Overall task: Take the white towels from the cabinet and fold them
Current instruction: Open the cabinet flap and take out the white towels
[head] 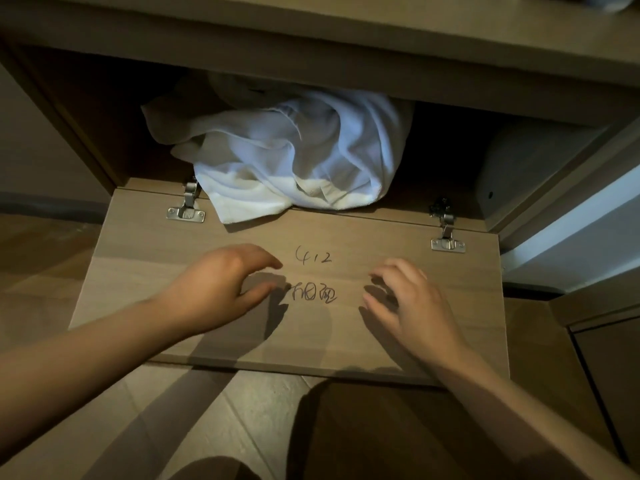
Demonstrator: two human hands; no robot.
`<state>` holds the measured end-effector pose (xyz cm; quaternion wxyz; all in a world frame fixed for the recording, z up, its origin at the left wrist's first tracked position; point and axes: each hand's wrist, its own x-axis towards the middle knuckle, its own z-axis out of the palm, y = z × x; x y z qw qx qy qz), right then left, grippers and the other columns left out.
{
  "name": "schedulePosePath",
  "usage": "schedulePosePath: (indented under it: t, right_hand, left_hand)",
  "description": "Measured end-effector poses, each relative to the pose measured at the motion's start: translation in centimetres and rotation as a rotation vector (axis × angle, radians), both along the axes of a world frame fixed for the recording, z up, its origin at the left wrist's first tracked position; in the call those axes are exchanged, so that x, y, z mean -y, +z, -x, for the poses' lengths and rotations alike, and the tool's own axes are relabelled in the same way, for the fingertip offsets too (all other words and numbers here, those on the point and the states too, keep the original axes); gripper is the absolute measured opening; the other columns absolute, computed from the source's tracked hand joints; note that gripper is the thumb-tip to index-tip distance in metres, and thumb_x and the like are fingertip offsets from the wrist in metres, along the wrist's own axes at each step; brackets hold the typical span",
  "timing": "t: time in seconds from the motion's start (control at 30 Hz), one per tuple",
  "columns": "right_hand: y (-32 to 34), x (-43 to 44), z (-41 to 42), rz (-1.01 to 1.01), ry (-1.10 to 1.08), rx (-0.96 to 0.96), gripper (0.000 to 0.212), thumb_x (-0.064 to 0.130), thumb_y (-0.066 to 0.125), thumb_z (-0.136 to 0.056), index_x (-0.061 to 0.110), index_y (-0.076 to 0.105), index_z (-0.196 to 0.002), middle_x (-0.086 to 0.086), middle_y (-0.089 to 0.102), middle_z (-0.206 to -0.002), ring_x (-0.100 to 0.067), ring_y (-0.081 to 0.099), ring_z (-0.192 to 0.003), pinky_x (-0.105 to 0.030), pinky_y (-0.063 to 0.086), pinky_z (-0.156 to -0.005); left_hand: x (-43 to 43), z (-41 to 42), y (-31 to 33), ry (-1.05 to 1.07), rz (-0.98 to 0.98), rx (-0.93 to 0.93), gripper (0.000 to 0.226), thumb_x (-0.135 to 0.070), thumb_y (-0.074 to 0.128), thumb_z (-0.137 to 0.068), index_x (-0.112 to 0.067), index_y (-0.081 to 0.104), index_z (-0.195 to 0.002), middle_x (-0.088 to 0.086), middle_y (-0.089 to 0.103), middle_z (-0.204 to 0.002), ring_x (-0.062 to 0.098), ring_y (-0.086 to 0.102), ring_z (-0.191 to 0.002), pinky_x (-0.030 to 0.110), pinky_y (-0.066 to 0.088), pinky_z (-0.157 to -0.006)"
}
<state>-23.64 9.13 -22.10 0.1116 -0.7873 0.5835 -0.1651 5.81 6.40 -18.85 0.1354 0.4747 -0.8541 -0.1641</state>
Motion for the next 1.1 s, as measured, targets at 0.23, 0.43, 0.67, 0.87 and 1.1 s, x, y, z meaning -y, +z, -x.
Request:
schedulePosePath:
  t: [0.23,0.43,0.67,0.87,1.1]
  right_hand:
    - [3.1,8.6,-0.9,-0.002,-0.123,0.072,0.074,0.043,0.069,-0.086,0.025,0.034,-0.149,-0.003,0.03,-0.152,-0.02,0.04,-0.133,-0.03,0.038,-0.104]
    - [2.5,14.2,-3.7,-0.05,-0.245,-0.014,0.113,0.066,0.069,-0.075,0.046,-0.012,-0.151,-0.015,-0.008,-0.163,-0.039,0.034,-0.139,-0.043,0.041,-0.106]
    - [1.3,18.0,-5.0,-0.037,-0.436,0.154,0.105,0.082,0.054,-0.073,0.039,0.004,-0.155,-0.018,0.001,-0.163,-0.036,0.034,-0.143,-0.039,0.048,-0.098]
    - [0.2,19.2,-5.1,0.11,-0.532,0.298,0.068,0.039,0.07,-0.084,0.032,0.035,-0.142,-0.017,0.037,-0.142,-0.037,0.056,-0.113,-0.029,0.045,-0.075]
    - [0.2,15.3,-3.4,0.159,-0.455,0.377,0.057,-0.002,0.071,-0.079,0.019,0.06,-0.13,-0.012,0.046,-0.125,-0.029,0.055,-0.109,-0.009,0.031,-0.086]
  left_hand:
    - [5.8,-1.0,1.1,0.355,0.064,-0.076,0.057,-0.038,0.066,-0.087,-0.016,0.051,-0.137,0.007,0.046,-0.144,0.023,0.044,-0.129,0.033,0.04,-0.099]
    - [10.4,0.0,-1.1,0.502,-0.122,-0.033,0.098,-0.056,0.067,-0.08,-0.04,0.004,-0.153,-0.002,-0.011,-0.162,0.029,-0.005,-0.149,0.051,0.021,-0.115]
    - [12.1,0.0,-2.1,0.504,-0.131,-0.171,0.097,-0.057,0.065,-0.08,-0.038,0.006,-0.154,0.005,0.004,-0.162,0.029,0.024,-0.145,0.043,0.034,-0.11]
    - [12.2,0.0,-2.5,0.549,-0.163,-0.28,0.099,-0.06,0.066,-0.075,-0.034,0.012,-0.154,0.008,0.019,-0.158,0.03,0.038,-0.138,0.047,0.042,-0.107]
    - [10.7,1.0,-2.1,0.594,-0.211,-0.308,0.106,-0.068,0.061,-0.069,-0.034,0.007,-0.154,0.004,0.01,-0.162,0.027,0.017,-0.147,0.048,0.029,-0.113]
